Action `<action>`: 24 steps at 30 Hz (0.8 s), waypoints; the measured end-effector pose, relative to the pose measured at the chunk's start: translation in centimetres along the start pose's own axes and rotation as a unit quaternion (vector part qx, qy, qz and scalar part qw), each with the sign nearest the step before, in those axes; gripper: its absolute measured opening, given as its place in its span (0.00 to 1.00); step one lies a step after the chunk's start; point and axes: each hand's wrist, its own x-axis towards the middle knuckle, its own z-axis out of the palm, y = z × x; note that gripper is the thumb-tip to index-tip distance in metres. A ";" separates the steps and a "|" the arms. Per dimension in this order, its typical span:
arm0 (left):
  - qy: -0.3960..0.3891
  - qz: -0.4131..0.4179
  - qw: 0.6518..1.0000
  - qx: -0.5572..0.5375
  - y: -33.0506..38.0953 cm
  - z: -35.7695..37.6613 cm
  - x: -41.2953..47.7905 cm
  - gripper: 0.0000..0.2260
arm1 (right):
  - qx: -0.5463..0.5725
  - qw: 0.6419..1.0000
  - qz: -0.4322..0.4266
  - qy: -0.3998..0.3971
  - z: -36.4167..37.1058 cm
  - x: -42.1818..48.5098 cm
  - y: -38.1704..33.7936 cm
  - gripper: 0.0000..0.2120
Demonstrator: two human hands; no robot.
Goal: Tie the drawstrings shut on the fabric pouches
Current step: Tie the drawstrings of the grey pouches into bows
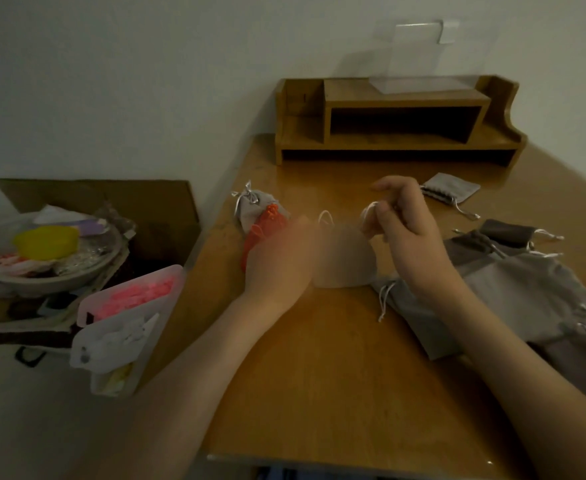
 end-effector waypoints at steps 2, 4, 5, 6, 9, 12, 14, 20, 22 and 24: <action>0.008 -0.008 0.999 -0.046 0.1 0.1 0.2 0.14 | -0.027 0.999 0.001 -0.026 0.1 -0.2 0.0 0.10; 0.001 -0.079 0.983 -0.168 0.7 -0.2 0.5 0.13 | -0.035 0.999 0.010 -0.030 0.2 -0.2 -0.1 0.09; -0.005 -0.138 0.959 -0.246 1.0 -0.4 0.7 0.10 | -0.041 0.999 0.017 -0.029 0.2 -0.2 -0.1 0.08; -0.010 -0.194 0.927 -0.321 1.1 -0.6 0.9 0.09 | -0.049 0.998 0.023 -0.030 0.2 -0.2 -0.1 0.08; -0.024 -0.269 0.812 -0.518 1.2 -1.3 1.4 0.17 | -0.075 0.996 0.037 -0.044 0.0 -0.1 0.1 0.08; -0.049 -0.283 0.734 -0.616 1.4 -1.8 1.7 0.14 | -0.065 0.995 0.046 -0.065 0.1 -0.1 0.1 0.08; -0.082 -0.271 0.734 -0.617 1.6 -1.9 1.6 0.11 | -0.011 0.995 0.054 -0.081 0.2 -0.1 -0.3 0.07; -0.147 -0.289 0.784 -0.529 1.9 -0.9 1.2 0.07 | 0.192 0.968 0.060 -0.148 -0.7 0.0 -0.7 0.05; -0.169 -0.320 0.763 -0.535 2.1 -0.8 1.1 0.07 | 0.144 0.976 0.036 -0.162 -0.5 0.0 -0.7 0.03; -0.215 -0.336 0.748 -0.530 2.1 -0.9 1.1 0.06 | 0.094 0.982 0.031 -0.163 -0.2 -0.1 -0.7 0.02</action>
